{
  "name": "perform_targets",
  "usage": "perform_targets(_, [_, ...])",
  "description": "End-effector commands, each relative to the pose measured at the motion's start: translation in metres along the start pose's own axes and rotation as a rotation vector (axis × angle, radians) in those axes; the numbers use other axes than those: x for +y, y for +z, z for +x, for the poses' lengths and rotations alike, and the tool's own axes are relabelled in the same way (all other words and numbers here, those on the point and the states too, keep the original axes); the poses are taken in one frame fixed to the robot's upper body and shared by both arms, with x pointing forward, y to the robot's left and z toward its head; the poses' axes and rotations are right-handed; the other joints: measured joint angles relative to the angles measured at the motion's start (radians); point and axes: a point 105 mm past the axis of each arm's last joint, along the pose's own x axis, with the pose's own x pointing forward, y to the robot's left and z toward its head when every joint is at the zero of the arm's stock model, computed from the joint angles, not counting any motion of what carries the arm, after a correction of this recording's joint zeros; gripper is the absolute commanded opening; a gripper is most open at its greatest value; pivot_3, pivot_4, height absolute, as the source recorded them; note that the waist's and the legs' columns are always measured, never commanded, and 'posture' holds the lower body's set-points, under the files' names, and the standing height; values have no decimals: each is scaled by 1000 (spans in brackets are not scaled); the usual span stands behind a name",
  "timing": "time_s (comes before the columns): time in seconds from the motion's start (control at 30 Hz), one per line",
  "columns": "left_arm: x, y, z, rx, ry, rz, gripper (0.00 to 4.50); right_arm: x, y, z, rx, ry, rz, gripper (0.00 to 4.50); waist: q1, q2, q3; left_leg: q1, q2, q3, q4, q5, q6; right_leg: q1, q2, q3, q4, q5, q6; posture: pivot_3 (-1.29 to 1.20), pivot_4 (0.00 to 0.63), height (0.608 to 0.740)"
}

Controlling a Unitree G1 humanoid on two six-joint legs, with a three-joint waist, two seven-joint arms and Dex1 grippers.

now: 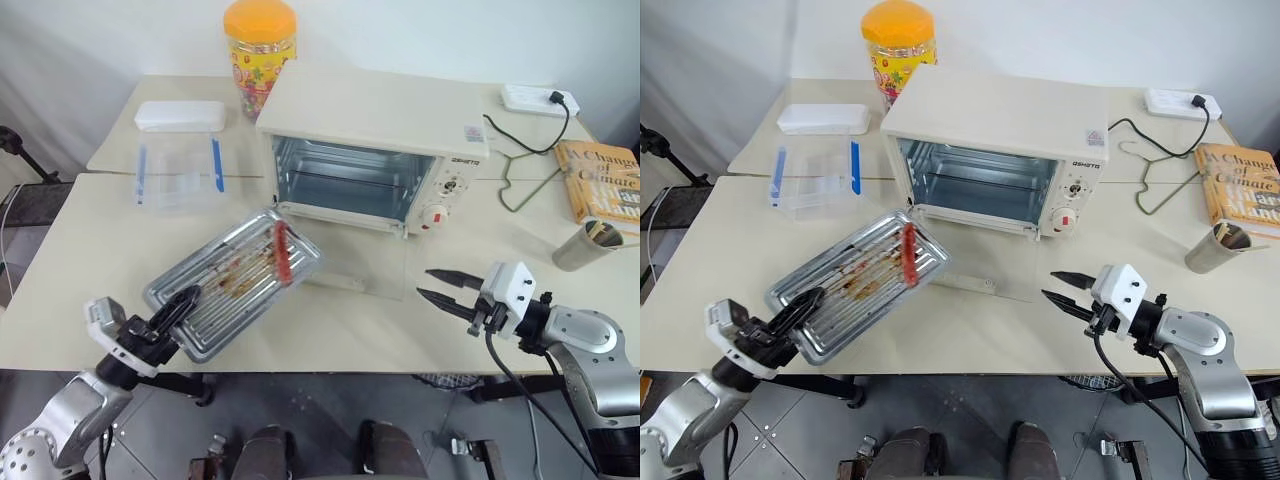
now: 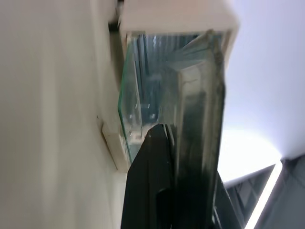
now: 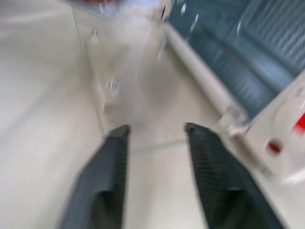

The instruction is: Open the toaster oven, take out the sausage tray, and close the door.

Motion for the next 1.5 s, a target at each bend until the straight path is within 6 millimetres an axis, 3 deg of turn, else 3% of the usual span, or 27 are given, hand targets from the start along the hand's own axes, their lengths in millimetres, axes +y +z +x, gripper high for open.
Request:
perform_targets(0.03, [-12,-3,-17,-50,-46,28,0,-8,-8,-3,13,-23,26,401,-3,0,0,0,0,1,0,-1,0,0,0,1,0,0,0,0,150,740])
perform_targets(0.07, [-13,0,-19,-91,-50,31,0,-8,-12,-3,20,-19,33,49,-4,0,0,0,0,1,0,-1,0,0,0,1,0,0,0,0,150,740])
perform_targets(0.17, [-15,11,-27,-234,-55,36,0,-11,-26,1,38,-19,60,17,-2,1,0,0,1,2,0,-2,0,0,1,1,-1,0,0,0,150,740])
perform_targets(0.33, [-23,10,-43,-403,-76,45,0,-9,-41,17,61,67,159,17,-6,1,-1,0,1,3,1,-2,0,0,1,2,-2,0,0,0,150,740])
perform_targets(0.43, [-23,11,-49,-507,-69,21,0,-14,-41,30,45,111,188,17,-7,1,-1,1,1,5,1,-4,2,0,1,4,-3,0,0,0,150,740])
perform_targets(0.6, [-24,17,-40,-573,-71,-10,0,-15,-37,40,-12,135,214,17,6,1,-1,1,2,4,2,-4,2,1,2,2,-3,0,0,0,150,740])
perform_targets(0.73, [-28,12,-32,-571,-72,-25,0,-19,-19,43,-113,117,269,17,9,1,-1,0,2,5,3,-5,3,1,2,4,-4,0,0,0,150,740])
perform_targets(1.07, [-36,16,-28,-582,-69,1,0,-52,70,23,-485,9,535,17,10,1,-1,0,3,4,3,-7,2,0,2,3,-4,0,0,0,150,740])
perform_targets(1.2, [-40,-1,-18,-475,-64,17,0,-65,104,16,-603,-4,550,17,8,2,-1,-1,8,6,3,-7,3,-1,2,4,-4,0,0,0,150,740])
perform_targets(1.33, [-42,-2,-11,-414,-51,50,0,-59,106,15,-508,22,458,17,19,2,-1,-1,9,6,3,-8,3,-2,4,4,-5,0,0,0,150,740])
perform_targets(1.5, [-37,-18,2,-215,-38,79,0,-51,93,3,-355,0,284,1261,21,2,-1,-2,4,7,3,-9,3,-2,4,5,-5,0,-1,0,150,740])
